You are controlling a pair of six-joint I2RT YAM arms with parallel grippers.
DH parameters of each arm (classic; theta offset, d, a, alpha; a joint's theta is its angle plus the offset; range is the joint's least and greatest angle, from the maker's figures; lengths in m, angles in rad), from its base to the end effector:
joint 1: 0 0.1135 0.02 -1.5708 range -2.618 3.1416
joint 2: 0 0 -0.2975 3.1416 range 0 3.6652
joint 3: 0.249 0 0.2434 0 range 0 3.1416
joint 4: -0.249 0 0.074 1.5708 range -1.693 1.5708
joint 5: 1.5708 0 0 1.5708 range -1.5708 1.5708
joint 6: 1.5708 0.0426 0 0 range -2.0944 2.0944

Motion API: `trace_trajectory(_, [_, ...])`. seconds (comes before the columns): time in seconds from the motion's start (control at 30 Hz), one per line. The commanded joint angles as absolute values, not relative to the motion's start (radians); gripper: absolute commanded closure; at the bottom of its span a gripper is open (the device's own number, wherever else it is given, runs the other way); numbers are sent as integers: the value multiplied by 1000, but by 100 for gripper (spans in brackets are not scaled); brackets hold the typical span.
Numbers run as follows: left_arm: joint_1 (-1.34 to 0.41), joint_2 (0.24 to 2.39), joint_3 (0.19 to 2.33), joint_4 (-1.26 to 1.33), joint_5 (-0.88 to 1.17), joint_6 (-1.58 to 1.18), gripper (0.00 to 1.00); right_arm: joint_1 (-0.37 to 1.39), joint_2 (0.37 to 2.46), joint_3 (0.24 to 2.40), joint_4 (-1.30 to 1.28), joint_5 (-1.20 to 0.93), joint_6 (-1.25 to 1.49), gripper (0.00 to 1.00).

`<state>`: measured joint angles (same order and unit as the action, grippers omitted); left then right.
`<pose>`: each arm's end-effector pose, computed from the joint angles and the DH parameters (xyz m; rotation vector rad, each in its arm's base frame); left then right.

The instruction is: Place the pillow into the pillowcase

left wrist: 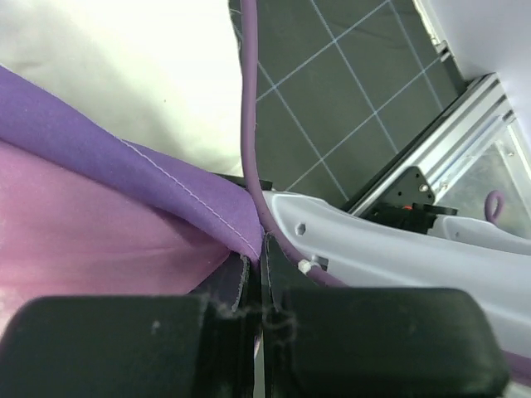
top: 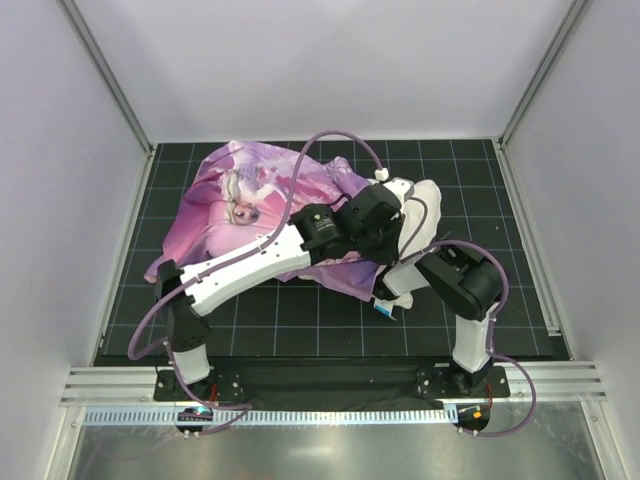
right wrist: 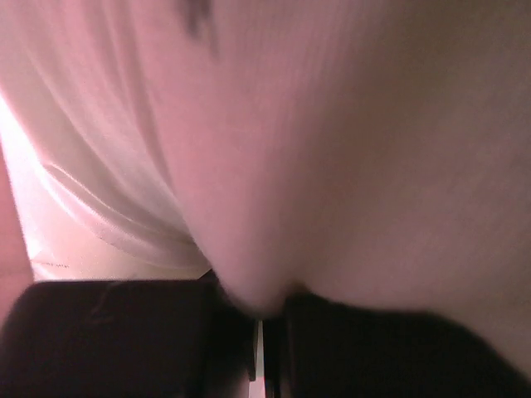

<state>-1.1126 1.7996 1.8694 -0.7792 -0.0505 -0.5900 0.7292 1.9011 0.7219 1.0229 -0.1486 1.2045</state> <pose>0.1820 -0.3641 0.4036 0.5982 2.3457 -0.7962 0.2767 0.2557 0.1817 0.3456 1.9648 1.4849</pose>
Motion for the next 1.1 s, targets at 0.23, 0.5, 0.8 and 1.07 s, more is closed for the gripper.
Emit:
trace_trajectory(0.23, [-1051, 1467, 1599, -557, -18, -686, 100, 704, 1770, 571, 1212, -172, 1177, 96])
trace_trajectory(0.5, [-901, 1234, 1398, -626, -118, -617, 100, 699, 1447, 500, 883, -112, 973, 76])
trace_trajectory(0.8, [-868, 1143, 1273, -657, -178, -592, 100, 684, 973, 606, 128, 241, 740, 36])
trace_trajectory(1.07, [-868, 1267, 1311, -667, -108, -548, 66, 445, 936, 776, -165, 121, 635, 27])
